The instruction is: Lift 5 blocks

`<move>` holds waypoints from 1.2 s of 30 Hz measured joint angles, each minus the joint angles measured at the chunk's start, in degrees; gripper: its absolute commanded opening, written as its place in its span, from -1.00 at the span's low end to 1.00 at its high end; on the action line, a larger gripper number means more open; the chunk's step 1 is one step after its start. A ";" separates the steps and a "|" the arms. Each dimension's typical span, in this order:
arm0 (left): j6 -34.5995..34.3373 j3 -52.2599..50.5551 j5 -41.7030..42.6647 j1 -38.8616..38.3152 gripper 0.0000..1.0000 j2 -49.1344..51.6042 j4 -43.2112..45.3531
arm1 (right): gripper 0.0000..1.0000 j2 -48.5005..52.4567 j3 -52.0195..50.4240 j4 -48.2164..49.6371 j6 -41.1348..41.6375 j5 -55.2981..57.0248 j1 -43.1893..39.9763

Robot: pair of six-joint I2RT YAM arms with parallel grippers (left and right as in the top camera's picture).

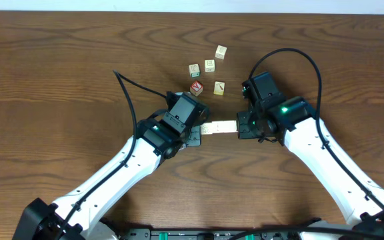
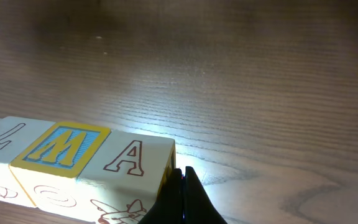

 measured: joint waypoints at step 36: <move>-0.39 -2.19 -0.22 -0.37 -0.85 2.80 4.44 | -0.97 1.68 -4.85 6.10 0.42 -1.11 -1.46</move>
